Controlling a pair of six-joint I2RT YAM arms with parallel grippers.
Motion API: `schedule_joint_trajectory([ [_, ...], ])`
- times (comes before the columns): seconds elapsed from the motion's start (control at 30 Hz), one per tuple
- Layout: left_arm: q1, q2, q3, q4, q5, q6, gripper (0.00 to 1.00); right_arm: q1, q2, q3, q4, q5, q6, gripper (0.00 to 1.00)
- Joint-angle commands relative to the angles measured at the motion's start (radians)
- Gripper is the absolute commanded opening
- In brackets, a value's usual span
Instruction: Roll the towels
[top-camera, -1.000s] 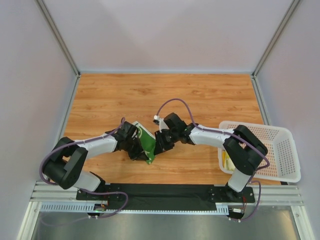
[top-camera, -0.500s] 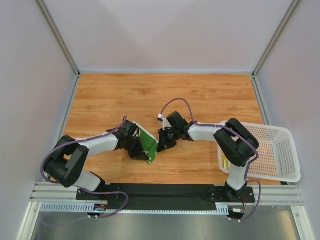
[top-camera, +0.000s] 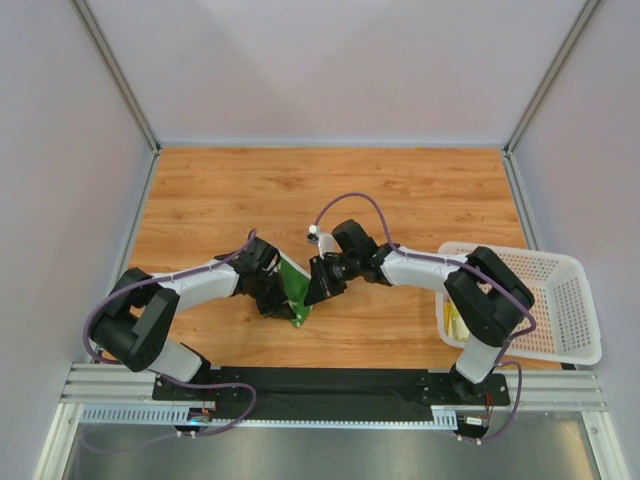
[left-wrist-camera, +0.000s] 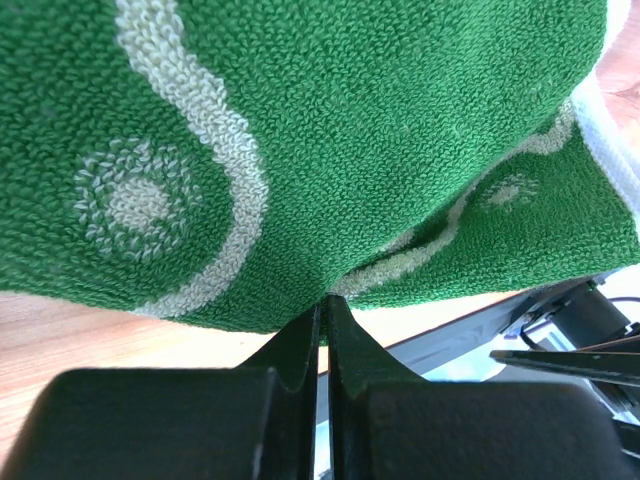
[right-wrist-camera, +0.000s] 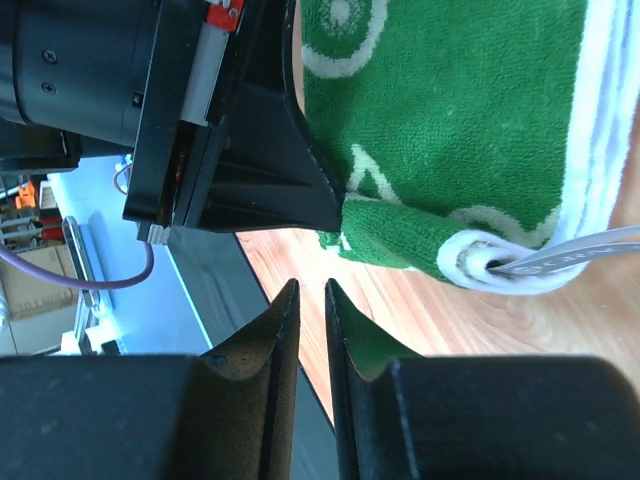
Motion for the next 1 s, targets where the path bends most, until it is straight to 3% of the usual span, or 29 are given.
schedule_joint_trajectory([
  [0.0,0.003,0.023,0.007,-0.059,-0.12,0.043,0.0,0.003,0.009,0.031,0.029,-0.022,0.009,0.17],
  [0.43,0.003,0.025,0.029,-0.099,-0.129,0.073,0.0,-0.018,0.191,0.138,0.012,0.096,0.029,0.14],
  [0.8,-0.022,0.03,0.078,-0.172,-0.175,0.107,0.0,-0.089,0.187,0.108,-0.087,0.301,0.028,0.11],
  [0.97,-0.031,0.023,0.107,-0.191,-0.18,0.115,0.02,-0.089,0.17,0.056,-0.071,0.311,0.043,0.09],
])
